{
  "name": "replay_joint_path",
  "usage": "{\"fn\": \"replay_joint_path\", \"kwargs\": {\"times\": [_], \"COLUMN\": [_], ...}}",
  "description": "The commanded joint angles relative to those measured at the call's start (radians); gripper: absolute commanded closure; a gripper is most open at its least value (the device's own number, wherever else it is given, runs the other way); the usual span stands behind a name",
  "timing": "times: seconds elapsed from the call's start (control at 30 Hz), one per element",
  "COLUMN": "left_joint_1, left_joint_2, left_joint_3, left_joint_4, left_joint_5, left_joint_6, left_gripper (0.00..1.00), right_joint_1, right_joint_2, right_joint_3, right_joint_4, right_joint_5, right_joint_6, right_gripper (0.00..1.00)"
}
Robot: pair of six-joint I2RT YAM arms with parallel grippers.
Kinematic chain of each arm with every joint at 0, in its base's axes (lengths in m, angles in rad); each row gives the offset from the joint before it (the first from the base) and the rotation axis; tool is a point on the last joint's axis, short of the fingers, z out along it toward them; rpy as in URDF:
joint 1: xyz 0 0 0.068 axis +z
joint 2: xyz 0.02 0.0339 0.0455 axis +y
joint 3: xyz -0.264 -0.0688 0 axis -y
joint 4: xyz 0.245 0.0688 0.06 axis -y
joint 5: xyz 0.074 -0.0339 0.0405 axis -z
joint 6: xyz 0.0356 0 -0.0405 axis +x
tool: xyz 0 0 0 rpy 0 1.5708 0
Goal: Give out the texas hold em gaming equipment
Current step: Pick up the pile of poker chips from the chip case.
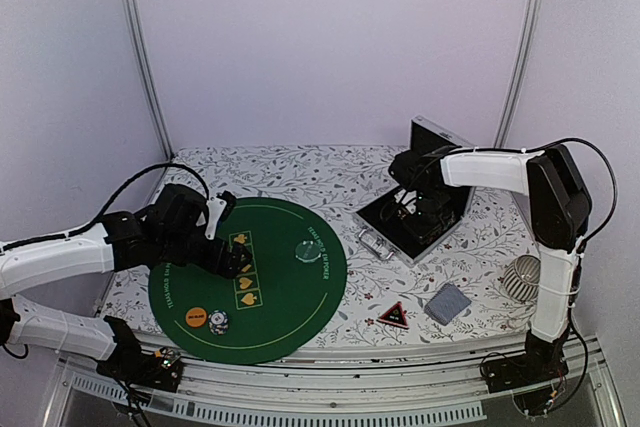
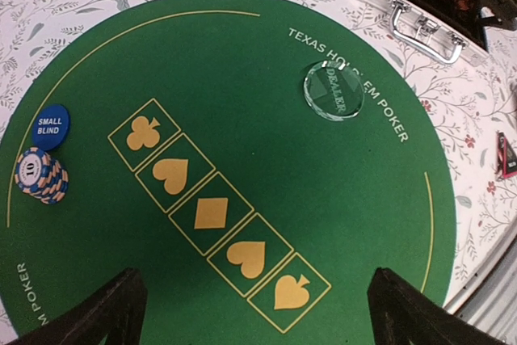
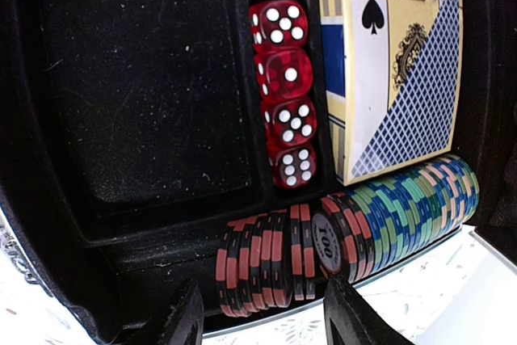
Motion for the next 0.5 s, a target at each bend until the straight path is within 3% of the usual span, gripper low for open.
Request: {"fn": "replay_joint_path", "kwargs": {"times": [0.0,0.33,0.47], "left_joint_1": [0.013,0.013,0.013], "left_joint_2": [-0.014,-0.02,-0.02], "left_joint_3": [-0.013,-0.015,-0.014], "left_joint_4": [0.008,0.008,0.008], "left_joint_5": [0.008,0.01,0.009], "left_joint_6": [-0.007,-0.007,-0.007], "left_gripper": [0.02,0.02,0.02], "right_joint_1": [-0.012,-0.046,-0.062], "right_joint_2": [0.025,0.051,0.056], "right_joint_3": [-0.009,-0.028,-0.032], "right_joint_4": [0.024,0.067,0.076], "right_joint_5": [-0.022,-0.061,-0.071], "right_joint_6": [-0.016,-0.034,-0.039], "right_gripper": [0.48,0.55,0.68]}}
